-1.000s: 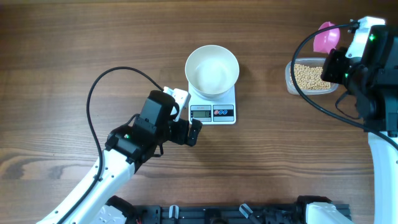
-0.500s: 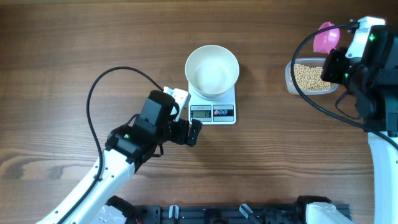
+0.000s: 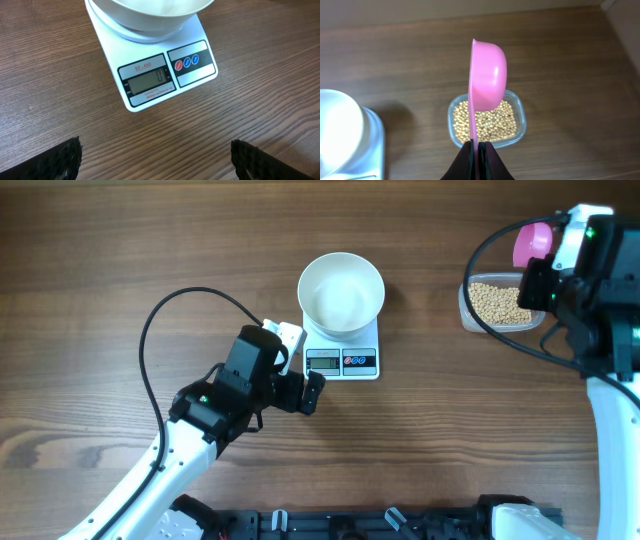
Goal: Scoop item into bowl and weigh 150g on scale
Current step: 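Lower the pink scoop with the right gripper into the soybean tub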
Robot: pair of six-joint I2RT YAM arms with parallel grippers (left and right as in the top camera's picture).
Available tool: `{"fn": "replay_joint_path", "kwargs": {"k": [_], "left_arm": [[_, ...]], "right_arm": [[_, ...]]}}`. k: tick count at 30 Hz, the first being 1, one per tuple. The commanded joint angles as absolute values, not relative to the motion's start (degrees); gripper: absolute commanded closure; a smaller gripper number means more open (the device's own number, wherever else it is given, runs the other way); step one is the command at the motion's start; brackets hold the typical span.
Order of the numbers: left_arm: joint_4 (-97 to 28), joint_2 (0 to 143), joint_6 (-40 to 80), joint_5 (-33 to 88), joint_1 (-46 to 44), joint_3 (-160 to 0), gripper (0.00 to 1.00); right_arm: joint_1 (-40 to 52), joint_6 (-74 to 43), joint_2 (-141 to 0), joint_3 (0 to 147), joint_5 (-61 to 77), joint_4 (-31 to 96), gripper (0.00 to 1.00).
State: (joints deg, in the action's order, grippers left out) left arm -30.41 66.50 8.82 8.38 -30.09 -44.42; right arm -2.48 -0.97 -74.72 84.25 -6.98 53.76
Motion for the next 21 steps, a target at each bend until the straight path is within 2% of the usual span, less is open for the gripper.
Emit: {"fn": "replay_joint_path", "kwargs": {"k": [1,16,21], "left_arm": [[-30.2,66.8,8.1,8.1,-30.4,-45.6,0.0],[-30.3,66.8,8.1,8.1,-30.4,-45.6,0.0],[-30.3,66.8,8.1,8.1,-30.4,-45.6,0.0]], "right_arm": [[-2.8,7.0,-77.3,84.7,-10.8,53.4,0.96],[-5.4,15.2,-85.0,84.7,-9.8,54.9,0.96],[-9.8,21.2,-87.4,84.7,3.7,56.9,0.96]]}}
